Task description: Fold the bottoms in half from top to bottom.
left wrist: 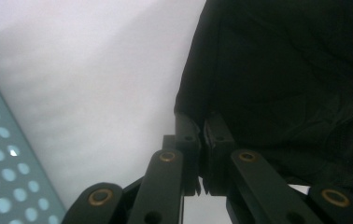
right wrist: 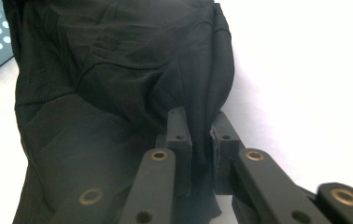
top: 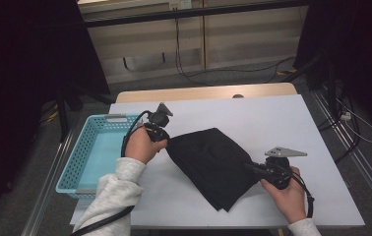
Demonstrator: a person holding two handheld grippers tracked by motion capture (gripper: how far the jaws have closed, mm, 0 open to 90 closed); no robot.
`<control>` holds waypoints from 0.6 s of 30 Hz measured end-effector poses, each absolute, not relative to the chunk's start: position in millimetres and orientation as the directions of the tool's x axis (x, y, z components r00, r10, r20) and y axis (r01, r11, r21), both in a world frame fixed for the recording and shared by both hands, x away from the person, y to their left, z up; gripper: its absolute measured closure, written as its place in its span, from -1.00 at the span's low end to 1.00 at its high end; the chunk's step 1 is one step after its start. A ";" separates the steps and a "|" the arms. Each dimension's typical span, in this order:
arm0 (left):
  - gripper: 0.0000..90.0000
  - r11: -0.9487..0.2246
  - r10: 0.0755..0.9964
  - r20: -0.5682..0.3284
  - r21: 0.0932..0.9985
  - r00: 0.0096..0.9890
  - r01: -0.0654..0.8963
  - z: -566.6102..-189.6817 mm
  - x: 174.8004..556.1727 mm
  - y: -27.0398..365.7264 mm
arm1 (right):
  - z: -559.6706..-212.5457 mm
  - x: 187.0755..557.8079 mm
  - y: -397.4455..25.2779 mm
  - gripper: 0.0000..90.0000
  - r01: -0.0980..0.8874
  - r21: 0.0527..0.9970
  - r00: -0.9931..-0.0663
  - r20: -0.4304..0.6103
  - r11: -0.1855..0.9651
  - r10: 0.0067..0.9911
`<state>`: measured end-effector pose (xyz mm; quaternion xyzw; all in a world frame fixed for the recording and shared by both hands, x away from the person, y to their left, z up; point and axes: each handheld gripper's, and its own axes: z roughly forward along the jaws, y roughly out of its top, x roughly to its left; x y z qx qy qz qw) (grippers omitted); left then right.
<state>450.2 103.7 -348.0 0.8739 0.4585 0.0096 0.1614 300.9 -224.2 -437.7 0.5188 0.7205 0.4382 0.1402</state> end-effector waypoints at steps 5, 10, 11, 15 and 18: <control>0.92 -0.543 0.801 -0.118 0.269 0.587 0.795 -339.0 453.0 104.8 | -436.1 299.9 -218.0 0.81 0.615 0.784 -0.431 0.251 0.079 0.867; 0.93 -0.550 0.798 -0.117 0.257 0.591 0.794 -331.4 455.2 106.8 | -434.7 300.5 -214.0 0.81 0.610 0.788 -0.434 0.250 0.078 0.866; 0.93 -0.551 0.799 -0.115 0.254 0.591 0.795 -329.7 455.8 107.3 | -434.3 300.5 -213.0 0.81 0.610 0.789 -0.432 0.253 0.075 0.866; 0.93 -0.561 0.795 -0.106 0.246 0.598 0.790 -322.5 457.4 108.6 | -433.7 301.1 -209.0 0.81 0.606 0.792 -0.435 0.250 0.076 0.865; 0.93 -0.566 0.794 -0.097 0.242 0.600 0.788 -316.4 458.1 108.7 | -433.2 301.9 -206.3 0.81 0.603 0.794 -0.439 0.250 0.077 0.863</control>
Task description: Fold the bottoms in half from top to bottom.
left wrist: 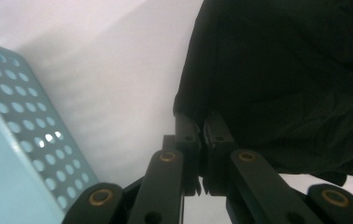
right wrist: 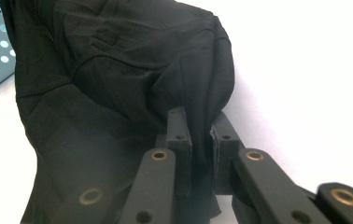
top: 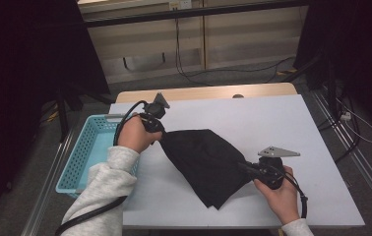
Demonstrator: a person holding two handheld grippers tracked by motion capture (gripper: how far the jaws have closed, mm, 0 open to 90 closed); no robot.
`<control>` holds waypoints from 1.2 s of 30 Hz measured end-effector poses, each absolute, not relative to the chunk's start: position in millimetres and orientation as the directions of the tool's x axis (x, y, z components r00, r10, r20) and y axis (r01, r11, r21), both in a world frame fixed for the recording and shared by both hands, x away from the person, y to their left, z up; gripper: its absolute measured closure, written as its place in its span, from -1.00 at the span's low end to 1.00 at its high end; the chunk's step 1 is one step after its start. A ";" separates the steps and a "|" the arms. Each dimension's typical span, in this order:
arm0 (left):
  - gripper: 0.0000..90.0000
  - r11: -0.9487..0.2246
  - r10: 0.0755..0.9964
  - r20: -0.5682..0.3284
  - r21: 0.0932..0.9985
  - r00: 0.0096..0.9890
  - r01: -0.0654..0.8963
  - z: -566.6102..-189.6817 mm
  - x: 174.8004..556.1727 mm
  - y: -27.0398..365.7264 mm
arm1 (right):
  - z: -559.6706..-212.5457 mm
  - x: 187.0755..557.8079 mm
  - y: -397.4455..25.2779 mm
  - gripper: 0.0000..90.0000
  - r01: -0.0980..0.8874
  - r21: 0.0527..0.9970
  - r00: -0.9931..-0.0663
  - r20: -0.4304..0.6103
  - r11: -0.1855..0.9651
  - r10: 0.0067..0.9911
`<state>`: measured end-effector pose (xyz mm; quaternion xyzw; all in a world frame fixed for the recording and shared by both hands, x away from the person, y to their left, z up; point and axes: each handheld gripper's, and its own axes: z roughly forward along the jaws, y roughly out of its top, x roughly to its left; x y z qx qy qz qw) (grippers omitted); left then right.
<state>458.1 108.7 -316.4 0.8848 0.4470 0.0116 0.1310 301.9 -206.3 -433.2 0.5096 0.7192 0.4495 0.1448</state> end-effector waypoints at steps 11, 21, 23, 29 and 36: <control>0.93 -0.580 0.791 -0.073 0.223 0.607 0.783 -297.6 461.4 113.4 | -427.8 303.4 -198.2 0.81 0.577 0.814 -0.446 0.247 0.065 0.860; 0.93 -0.582 0.796 -0.042 0.222 0.604 0.783 -273.9 464.8 119.7 | -421.5 304.6 -187.6 0.81 0.541 0.839 -0.462 0.237 0.060 0.855; 0.93 -0.583 0.796 -0.038 0.221 0.604 0.782 -268.7 465.0 120.6 | -420.6 304.6 -185.8 0.81 0.532 0.845 -0.466 0.235 0.058 0.853; 0.93 -0.587 0.795 -0.024 0.219 0.606 0.779 -255.1 465.2 124.2 | -416.2 303.8 -179.7 0.81 0.512 0.857 -0.479 0.233 0.054 0.846; 0.93 -0.601 0.788 -0.015 0.202 0.616 0.773 -239.8 466.6 127.6 | -412.9 303.4 -171.6 0.81 0.495 0.867 -0.496 0.225 0.060 0.839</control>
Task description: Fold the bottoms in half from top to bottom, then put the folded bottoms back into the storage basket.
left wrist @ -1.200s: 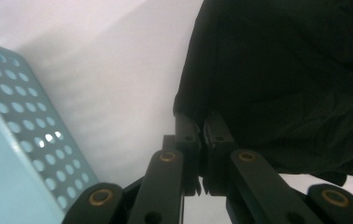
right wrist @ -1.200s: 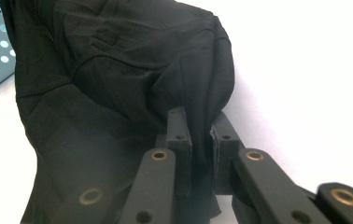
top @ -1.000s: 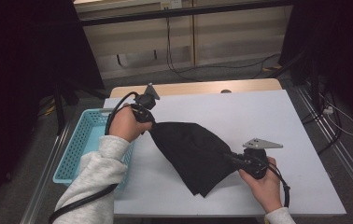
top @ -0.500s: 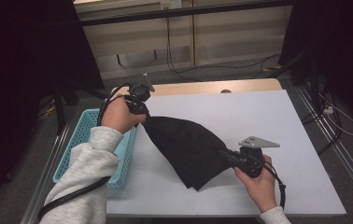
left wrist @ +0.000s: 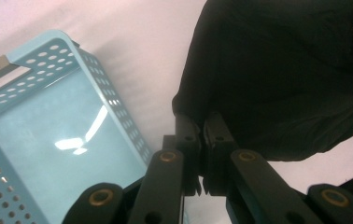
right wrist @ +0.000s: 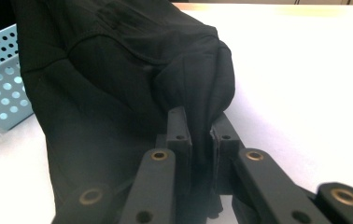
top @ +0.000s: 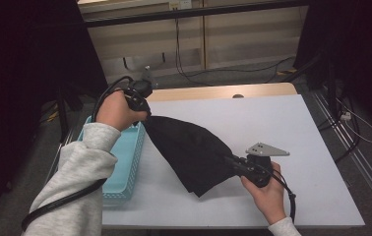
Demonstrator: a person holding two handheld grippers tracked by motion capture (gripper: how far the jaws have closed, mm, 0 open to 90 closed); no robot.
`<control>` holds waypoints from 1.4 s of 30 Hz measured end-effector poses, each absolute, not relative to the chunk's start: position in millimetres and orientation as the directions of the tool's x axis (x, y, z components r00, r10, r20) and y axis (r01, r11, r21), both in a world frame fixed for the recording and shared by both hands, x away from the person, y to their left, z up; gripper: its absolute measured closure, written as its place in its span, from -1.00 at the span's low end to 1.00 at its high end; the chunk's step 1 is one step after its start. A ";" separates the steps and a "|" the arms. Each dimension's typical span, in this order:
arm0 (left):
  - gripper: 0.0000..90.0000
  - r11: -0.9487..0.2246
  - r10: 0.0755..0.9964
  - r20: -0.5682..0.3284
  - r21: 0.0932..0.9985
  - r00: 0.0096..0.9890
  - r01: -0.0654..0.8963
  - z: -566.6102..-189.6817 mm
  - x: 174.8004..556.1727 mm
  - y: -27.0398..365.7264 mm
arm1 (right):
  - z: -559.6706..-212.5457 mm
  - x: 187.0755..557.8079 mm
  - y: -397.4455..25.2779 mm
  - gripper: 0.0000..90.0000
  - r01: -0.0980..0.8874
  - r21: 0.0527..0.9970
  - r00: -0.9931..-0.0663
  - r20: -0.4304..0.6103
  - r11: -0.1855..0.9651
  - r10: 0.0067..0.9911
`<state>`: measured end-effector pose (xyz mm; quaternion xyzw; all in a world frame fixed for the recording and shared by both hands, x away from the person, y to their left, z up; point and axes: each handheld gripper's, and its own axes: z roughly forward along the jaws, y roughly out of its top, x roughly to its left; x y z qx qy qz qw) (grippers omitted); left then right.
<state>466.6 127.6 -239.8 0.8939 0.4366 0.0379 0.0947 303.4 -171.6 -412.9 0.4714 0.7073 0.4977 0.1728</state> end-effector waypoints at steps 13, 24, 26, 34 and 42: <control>0.93 -0.607 0.788 0.015 0.180 0.615 0.774 -215.6 470.1 137.0 | -403.7 303.3 -155.7 0.81 0.446 0.893 -0.521 0.206 0.058 0.828; 0.93 -0.608 0.789 0.031 0.181 0.613 0.773 -199.8 470.0 143.3 | -399.8 306.3 -144.6 0.81 0.429 0.902 -0.535 0.207 0.052 0.819; 0.93 -0.607 0.790 0.031 0.185 0.613 0.773 -196.9 469.8 144.9 | -398.7 307.0 -143.0 0.81 0.426 0.903 -0.539 0.204 0.055 0.817; 0.93 -0.601 0.794 0.037 0.199 0.607 0.774 -188.6 469.9 152.4 | -396.3 309.4 -133.5 0.81 0.419 0.907 -0.550 0.210 0.050 0.808; 0.93 -0.591 0.801 0.039 0.207 0.597 0.780 -183.0 470.8 163.3 | -394.4 311.5 -121.9 0.81 0.410 0.911 -0.566 0.206 0.056 0.798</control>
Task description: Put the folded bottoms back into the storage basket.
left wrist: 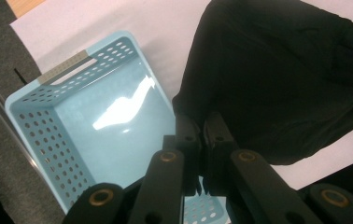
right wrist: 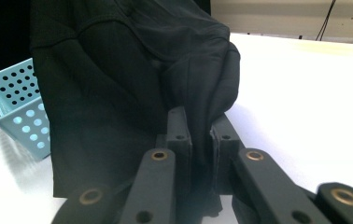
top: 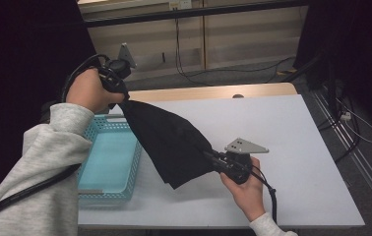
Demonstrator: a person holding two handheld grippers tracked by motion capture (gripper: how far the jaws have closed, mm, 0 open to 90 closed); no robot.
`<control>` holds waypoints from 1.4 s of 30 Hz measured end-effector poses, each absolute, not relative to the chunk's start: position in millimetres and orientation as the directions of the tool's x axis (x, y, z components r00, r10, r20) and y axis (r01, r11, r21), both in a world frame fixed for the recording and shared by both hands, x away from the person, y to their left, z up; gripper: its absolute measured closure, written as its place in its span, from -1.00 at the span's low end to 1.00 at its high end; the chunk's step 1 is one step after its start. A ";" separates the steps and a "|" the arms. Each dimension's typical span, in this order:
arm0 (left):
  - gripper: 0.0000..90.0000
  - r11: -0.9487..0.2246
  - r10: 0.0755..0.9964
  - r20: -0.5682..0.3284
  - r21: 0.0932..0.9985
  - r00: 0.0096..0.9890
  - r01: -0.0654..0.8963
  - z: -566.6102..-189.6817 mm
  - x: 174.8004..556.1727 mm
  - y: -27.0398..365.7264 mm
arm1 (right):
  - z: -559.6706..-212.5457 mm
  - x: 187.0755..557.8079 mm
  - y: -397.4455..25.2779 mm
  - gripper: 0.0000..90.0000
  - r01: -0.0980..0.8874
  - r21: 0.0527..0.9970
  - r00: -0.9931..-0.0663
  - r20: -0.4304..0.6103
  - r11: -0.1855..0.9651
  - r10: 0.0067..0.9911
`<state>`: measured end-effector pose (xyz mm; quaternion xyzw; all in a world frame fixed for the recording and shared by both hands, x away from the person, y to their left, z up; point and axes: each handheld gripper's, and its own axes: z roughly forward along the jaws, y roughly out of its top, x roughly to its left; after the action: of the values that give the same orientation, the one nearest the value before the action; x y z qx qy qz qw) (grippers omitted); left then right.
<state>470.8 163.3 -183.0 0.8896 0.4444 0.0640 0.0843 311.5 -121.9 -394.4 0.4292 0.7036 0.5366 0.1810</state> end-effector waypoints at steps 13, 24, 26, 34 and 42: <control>0.93 -0.573 0.815 0.055 0.217 0.576 0.790 -165.6 468.8 182.1 | -386.6 314.9 -102.9 0.81 0.389 0.920 -0.594 0.204 0.056 0.778; 0.93 -0.560 0.825 0.067 0.237 0.562 0.794 -146.4 461.9 195.6 | -379.0 317.7 -82.9 0.81 0.374 0.925 -0.617 0.195 0.065 0.763; 0.93 -0.554 0.829 0.069 0.241 0.556 0.797 -143.7 461.4 198.9 | -377.8 318.1 -80.1 0.81 0.367 0.928 -0.621 0.194 0.064 0.759; 0.93 -0.531 0.844 0.071 0.248 0.532 0.810 -135.5 458.6 215.5 | -369.7 320.5 -65.3 0.81 0.353 0.933 -0.645 0.185 0.075 0.742; 0.93 -0.499 0.864 0.073 0.246 0.498 0.831 -134.1 457.8 236.4 | -365.9 323.8 -49.4 0.81 0.345 0.935 -0.669 0.183 0.083 0.721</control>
<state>457.8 236.4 -134.1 0.8607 0.4924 0.0934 0.0894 323.8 -49.4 -365.9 0.3716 0.7169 0.5661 0.1658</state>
